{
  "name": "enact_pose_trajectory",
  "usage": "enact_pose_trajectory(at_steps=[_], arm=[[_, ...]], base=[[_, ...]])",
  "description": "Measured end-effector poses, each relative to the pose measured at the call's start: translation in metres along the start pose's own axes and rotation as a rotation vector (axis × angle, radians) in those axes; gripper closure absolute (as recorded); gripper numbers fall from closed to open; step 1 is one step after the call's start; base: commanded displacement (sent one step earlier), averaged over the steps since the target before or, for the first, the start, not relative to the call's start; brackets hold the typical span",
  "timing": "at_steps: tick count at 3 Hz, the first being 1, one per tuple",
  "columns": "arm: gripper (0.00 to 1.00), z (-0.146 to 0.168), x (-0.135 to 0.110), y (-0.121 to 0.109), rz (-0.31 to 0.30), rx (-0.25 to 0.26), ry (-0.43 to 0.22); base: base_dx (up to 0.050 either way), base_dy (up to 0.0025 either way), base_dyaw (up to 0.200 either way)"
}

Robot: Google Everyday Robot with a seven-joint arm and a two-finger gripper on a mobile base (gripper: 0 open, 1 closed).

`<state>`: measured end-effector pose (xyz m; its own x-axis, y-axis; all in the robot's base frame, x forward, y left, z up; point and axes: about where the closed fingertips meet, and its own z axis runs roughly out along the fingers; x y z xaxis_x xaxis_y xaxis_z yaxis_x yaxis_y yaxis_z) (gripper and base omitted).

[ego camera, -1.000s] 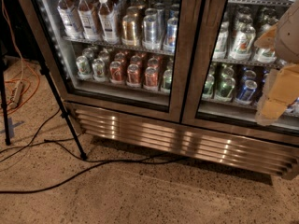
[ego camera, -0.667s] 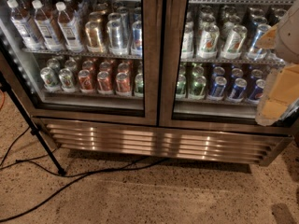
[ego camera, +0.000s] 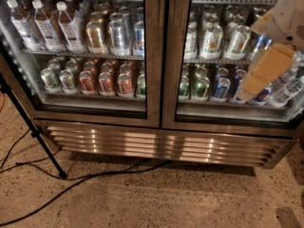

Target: Open left fridge door

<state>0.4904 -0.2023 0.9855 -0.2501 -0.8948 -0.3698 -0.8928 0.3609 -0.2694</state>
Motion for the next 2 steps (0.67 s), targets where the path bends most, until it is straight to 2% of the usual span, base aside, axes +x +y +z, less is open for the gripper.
enact_pose_trajectory(at_steps=[1, 2], arm=[[0.0, 0.012, -0.0544, -0.0298, 0.067, -0.032, -0.222], [0.0, 0.012, -0.0544, -0.0298, 0.067, -0.032, -0.223]], base=[[0.0, 0.0, 0.0], [0.0, 0.0, 0.0]])
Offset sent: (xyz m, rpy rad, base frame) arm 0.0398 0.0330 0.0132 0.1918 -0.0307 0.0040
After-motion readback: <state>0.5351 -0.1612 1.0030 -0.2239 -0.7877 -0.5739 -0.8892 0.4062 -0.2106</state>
